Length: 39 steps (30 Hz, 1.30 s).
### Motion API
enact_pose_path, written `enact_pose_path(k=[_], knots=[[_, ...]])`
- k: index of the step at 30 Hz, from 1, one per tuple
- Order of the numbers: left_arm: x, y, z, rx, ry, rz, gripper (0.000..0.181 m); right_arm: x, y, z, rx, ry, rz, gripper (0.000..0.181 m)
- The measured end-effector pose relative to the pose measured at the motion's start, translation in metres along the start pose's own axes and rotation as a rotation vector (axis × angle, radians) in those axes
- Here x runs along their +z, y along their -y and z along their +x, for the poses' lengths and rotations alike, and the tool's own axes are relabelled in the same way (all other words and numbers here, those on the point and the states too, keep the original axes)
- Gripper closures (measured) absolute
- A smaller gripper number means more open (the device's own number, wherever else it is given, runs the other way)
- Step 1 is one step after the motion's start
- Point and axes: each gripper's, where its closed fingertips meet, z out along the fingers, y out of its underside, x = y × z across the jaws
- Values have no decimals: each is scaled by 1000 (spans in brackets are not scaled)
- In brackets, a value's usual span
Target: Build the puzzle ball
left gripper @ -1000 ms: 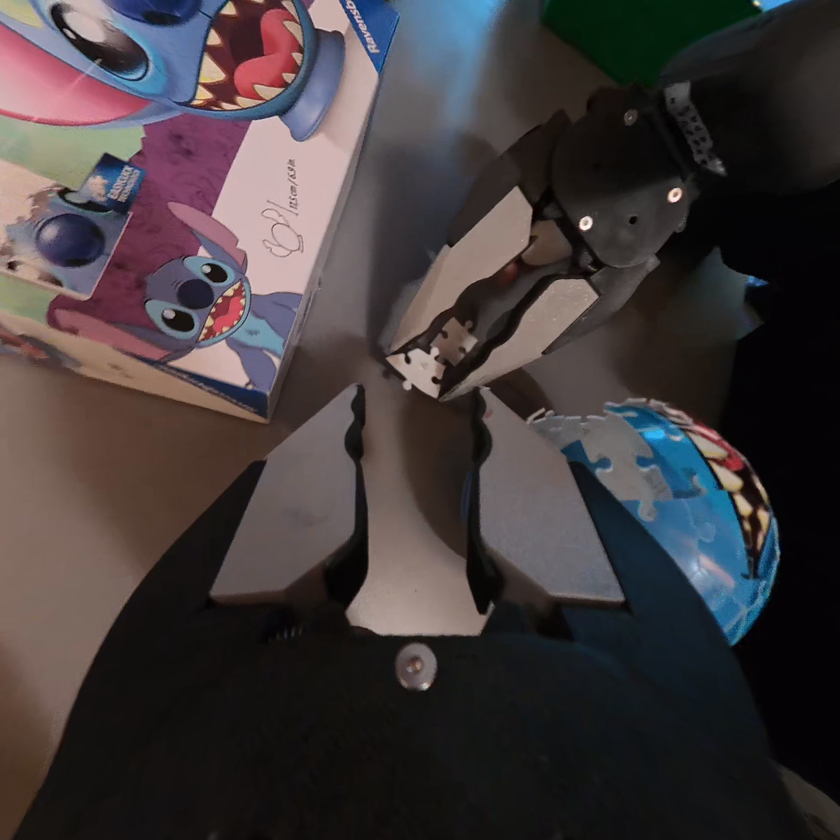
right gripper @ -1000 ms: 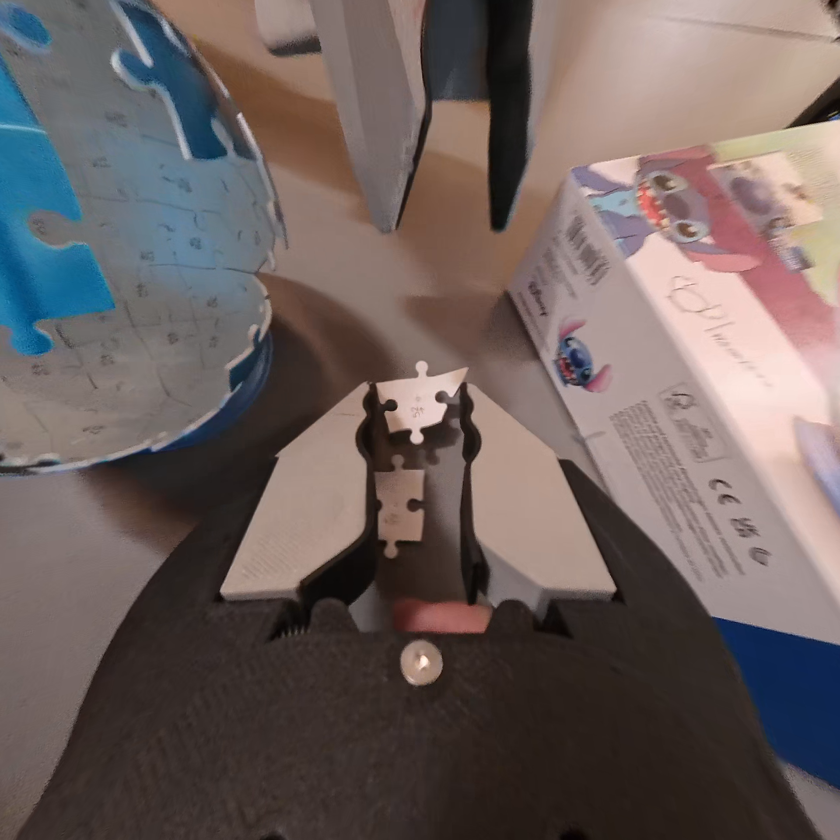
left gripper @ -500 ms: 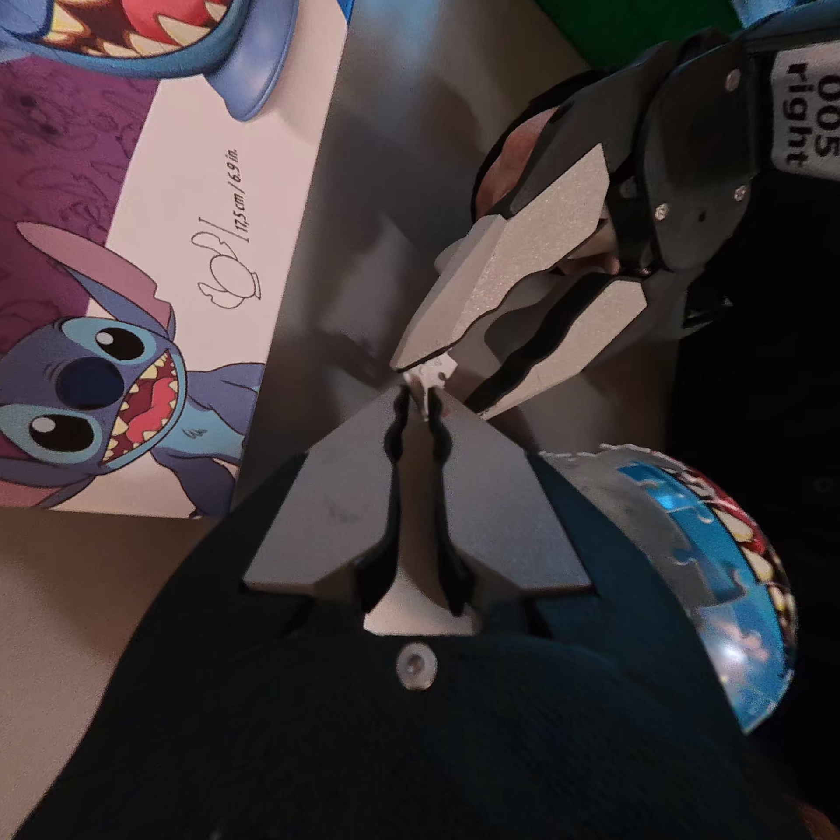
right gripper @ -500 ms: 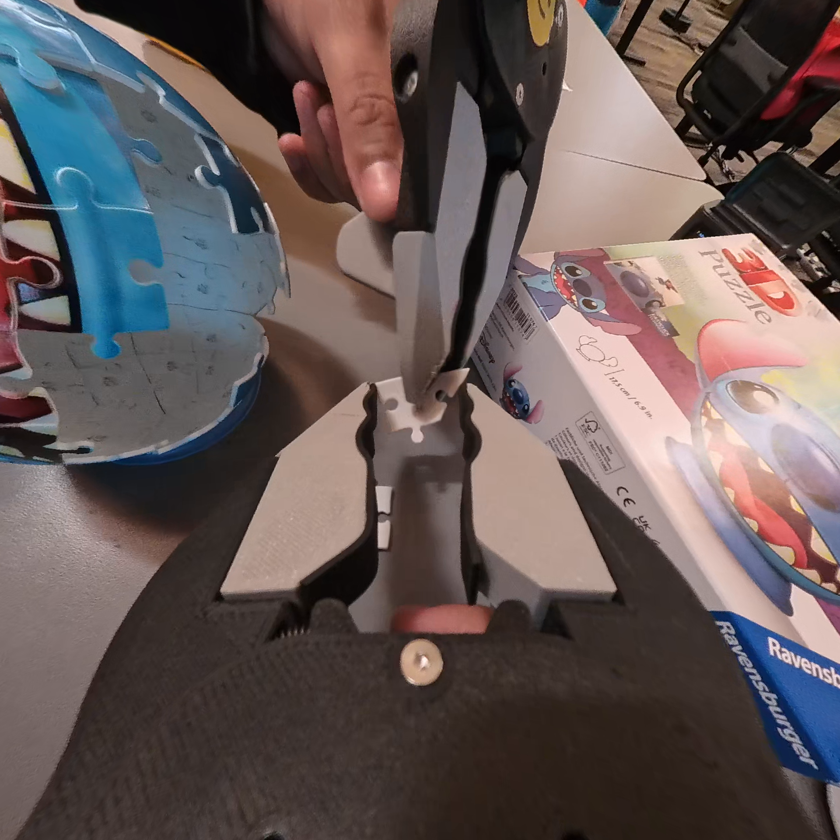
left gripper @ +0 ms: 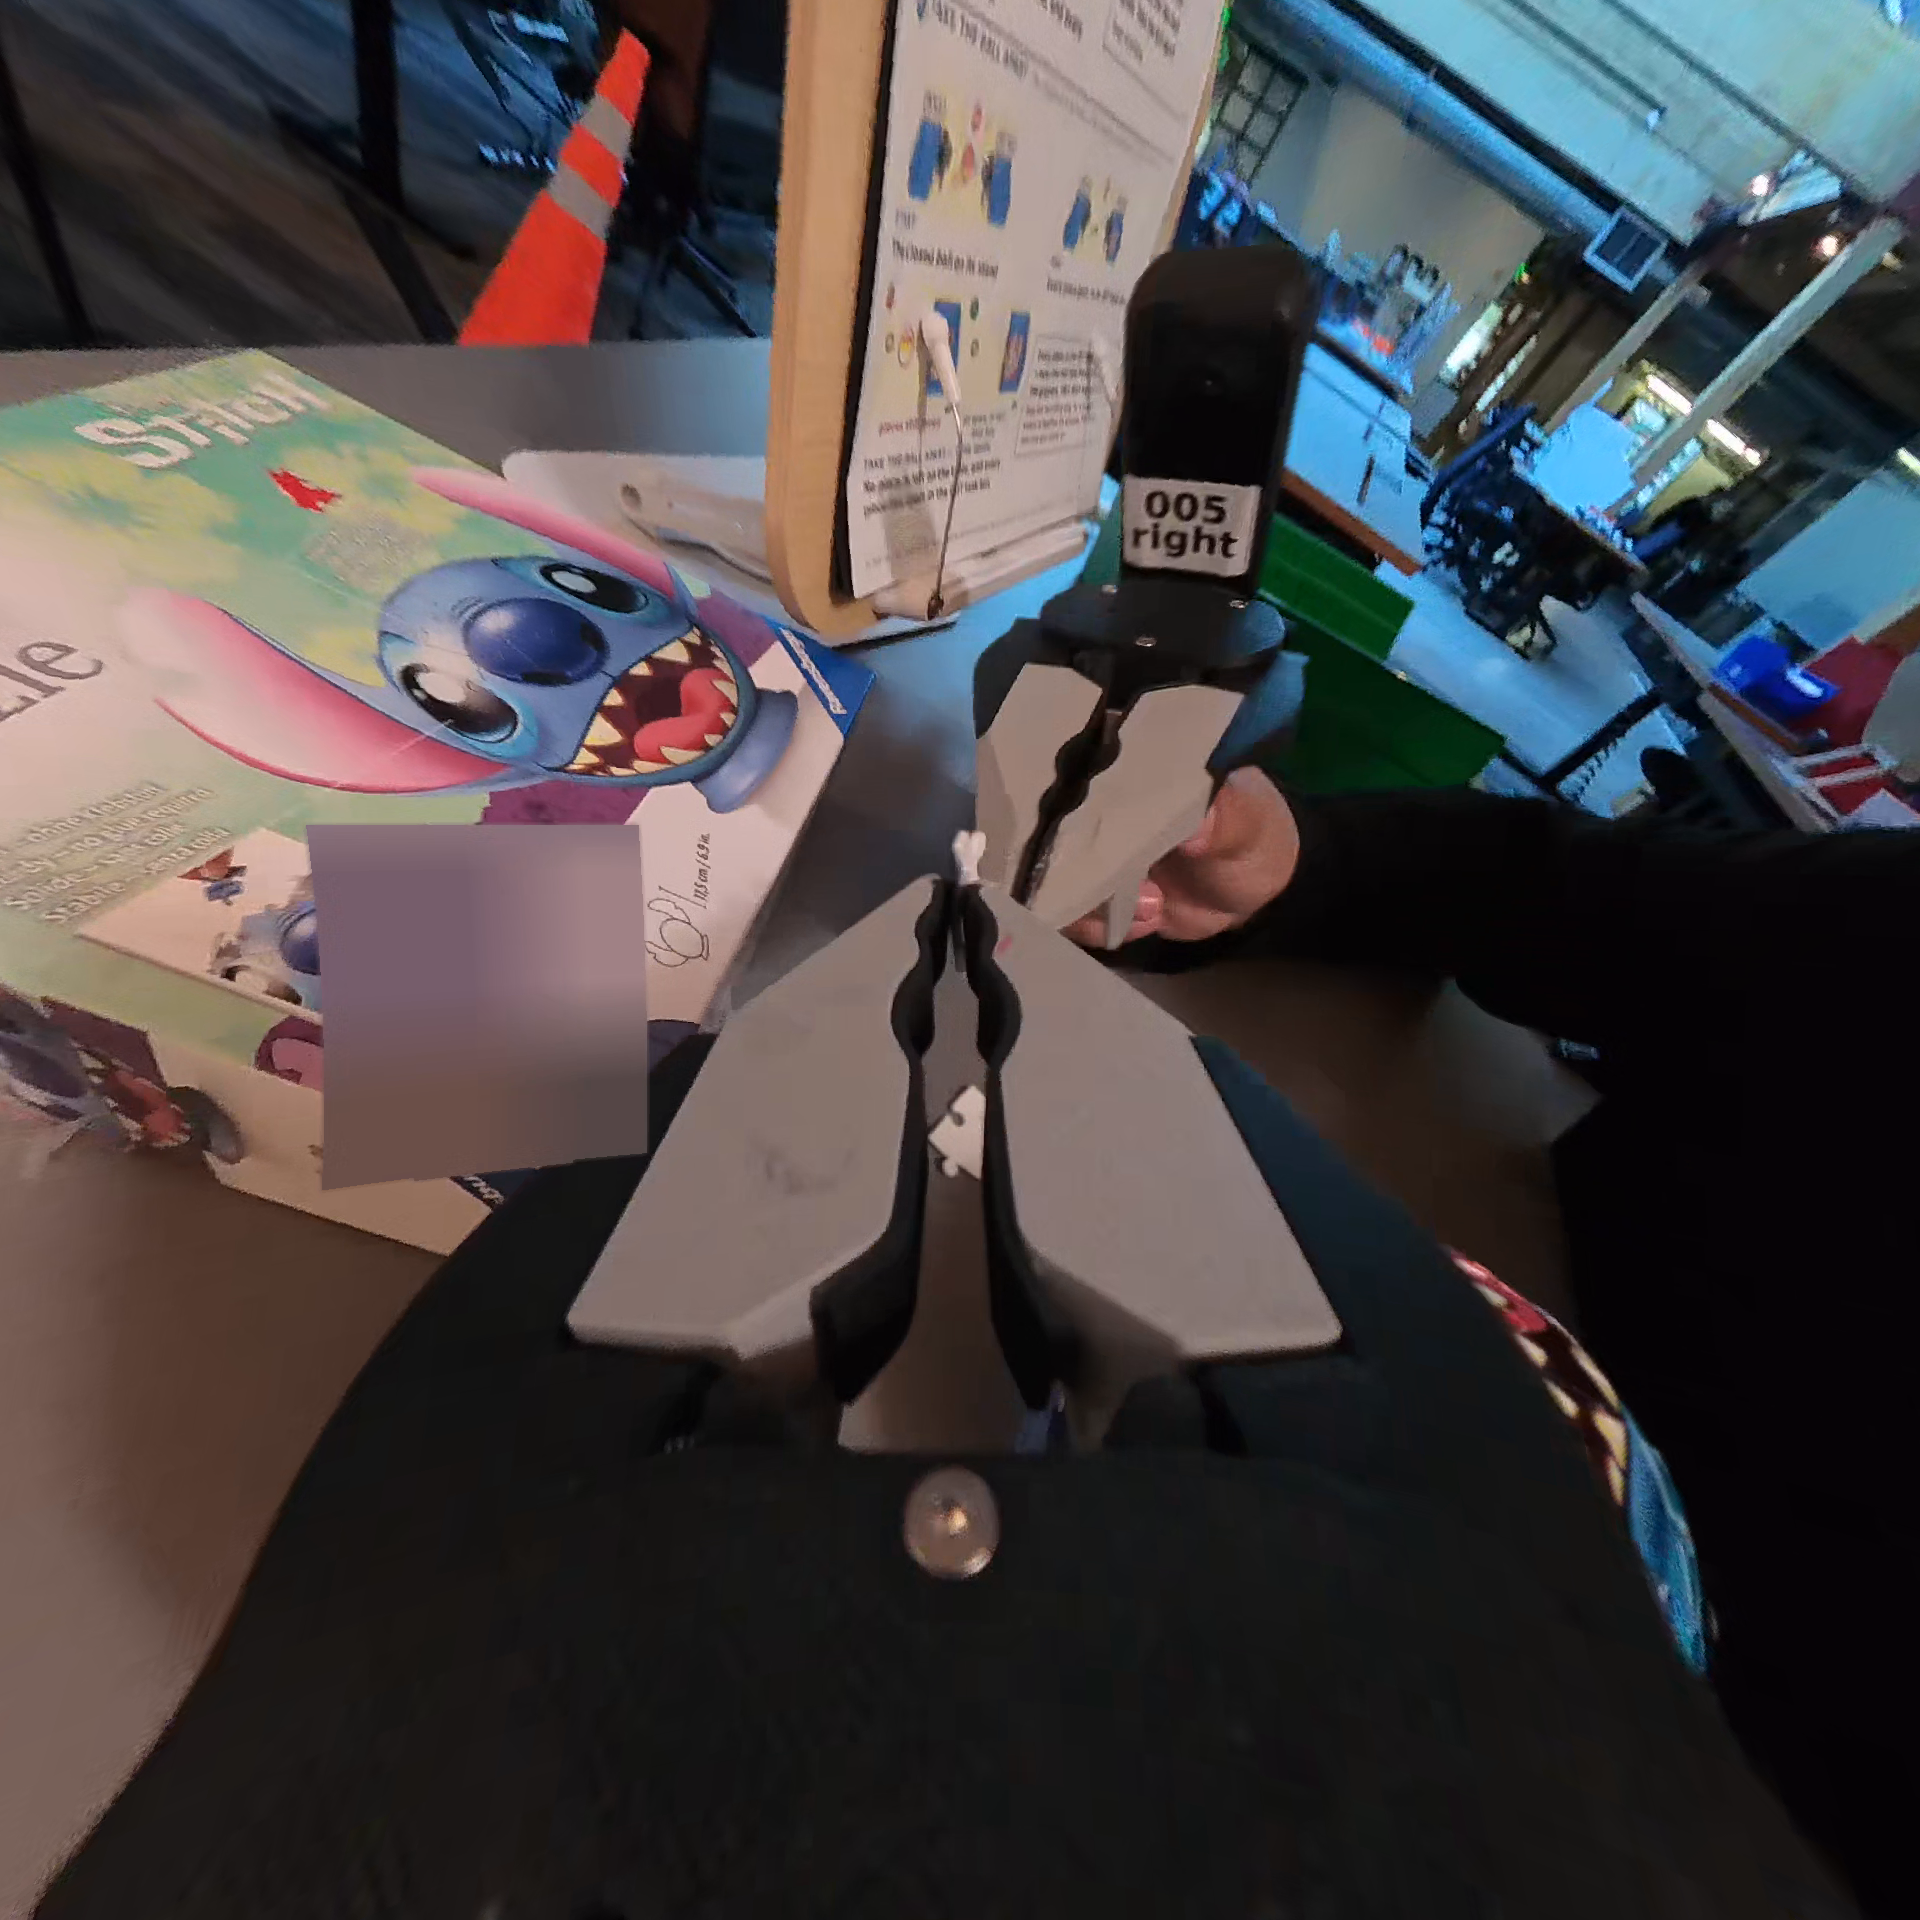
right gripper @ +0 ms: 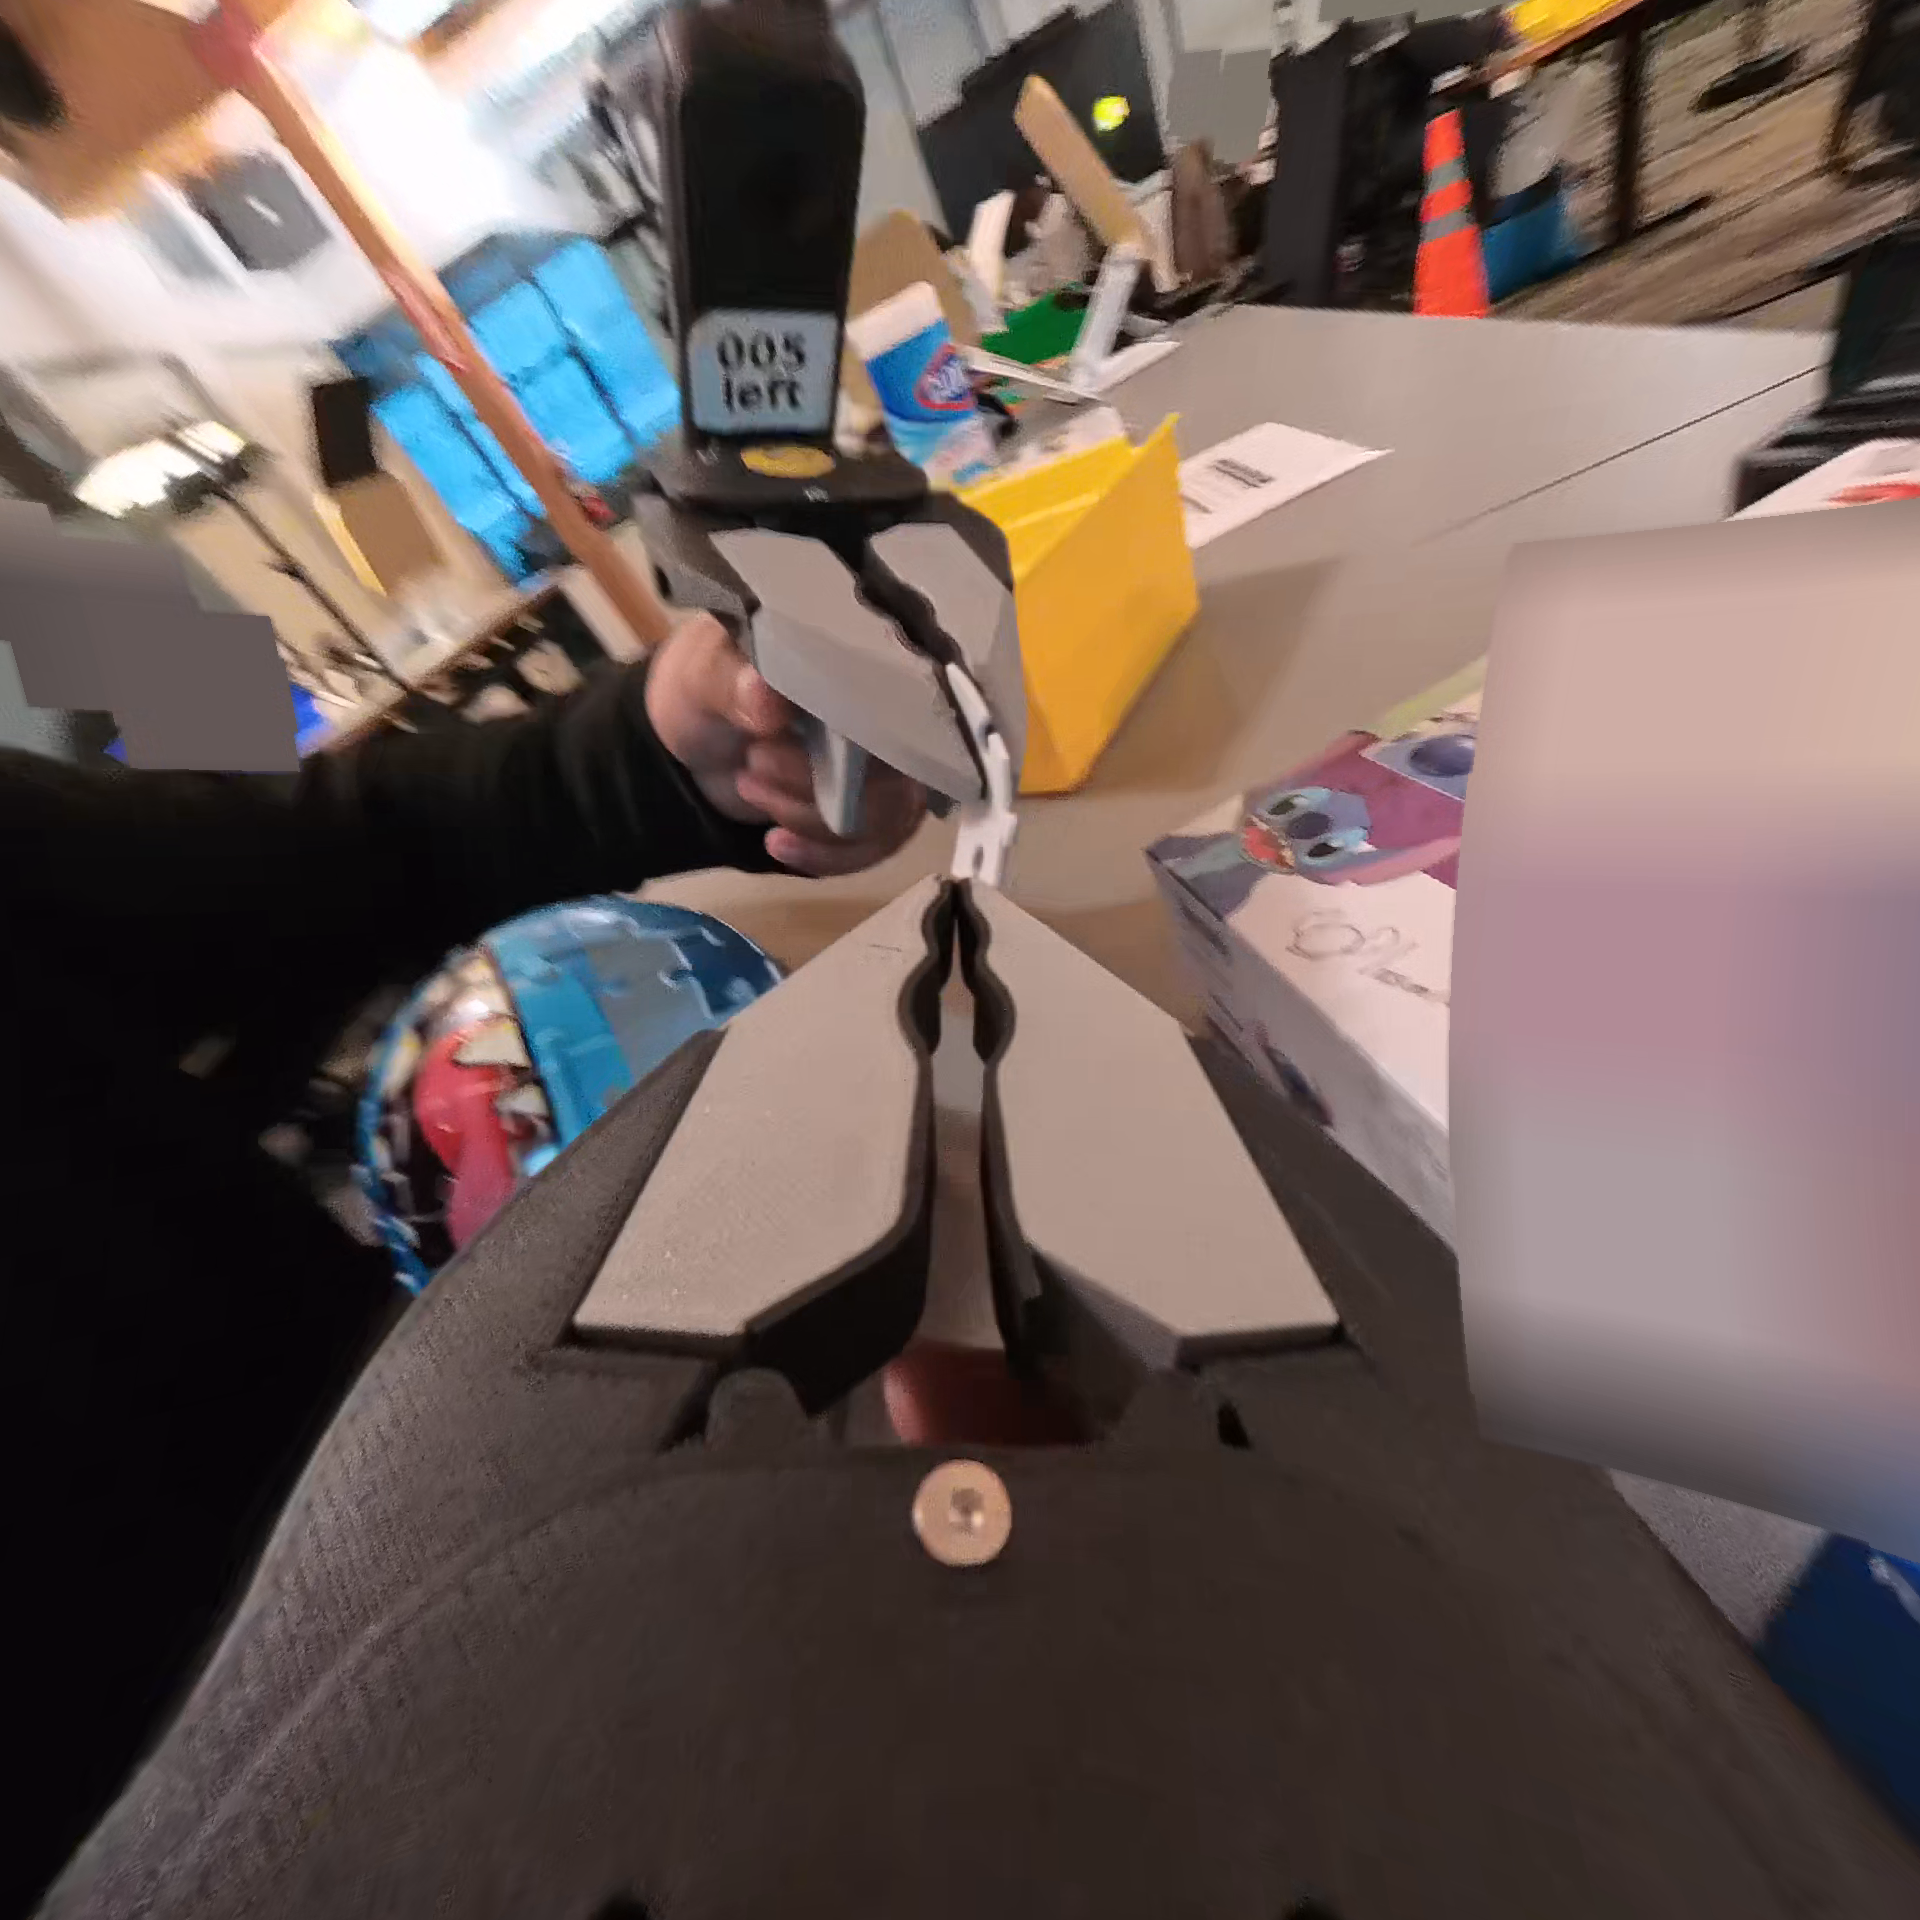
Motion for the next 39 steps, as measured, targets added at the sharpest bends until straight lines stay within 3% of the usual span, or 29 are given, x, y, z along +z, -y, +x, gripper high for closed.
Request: enact_pose_path(k=[4, 7, 9, 13, 18, 21, 22, 27, 29, 32, 39], knots=[[0, -5, -1, -2, 0, 18, 181, -1, 28, 8, 52, 11, 65, 181], [-3, 5, 2, 6, -14, 78, 181, -2, 27, 11, -5, -21, 31, 181], [-7, 13, 2, 9, -23, 122, 181, -3, 24, 9, -26, -18, 39, 169], [-1, 13, 2, 8, -40, 139, 181, 5, 19, 6, -35, 3, 24, 180], [-3, 16, 1, 19, -74, 188, 181, 3, 27, 8, -137, -41, -134, 181], [-1, -1, 1, 30, -94, 75, 179, -2, 24, 9, -199, -76, -314, 181], [-2, -3, 1, 51, -83, 54, 170, -5, 26, 12, -231, -103, -349, 181], [-10, 7, 3, 141, -18, 52, 169, -9, 11, 4, -332, -107, -536, 181], [-5, 0, 10, 190, -30, 8, 180, -5, 10, 4, -362, -127, -558, 181], [1, -13, 5, 284, 39, -71, 181, -2, 9, 3, -377, -131, -571, 181], [5, -18, 5, 232, 14, -73, 181, 9, 13, -1, -304, -82, -488, 181]])
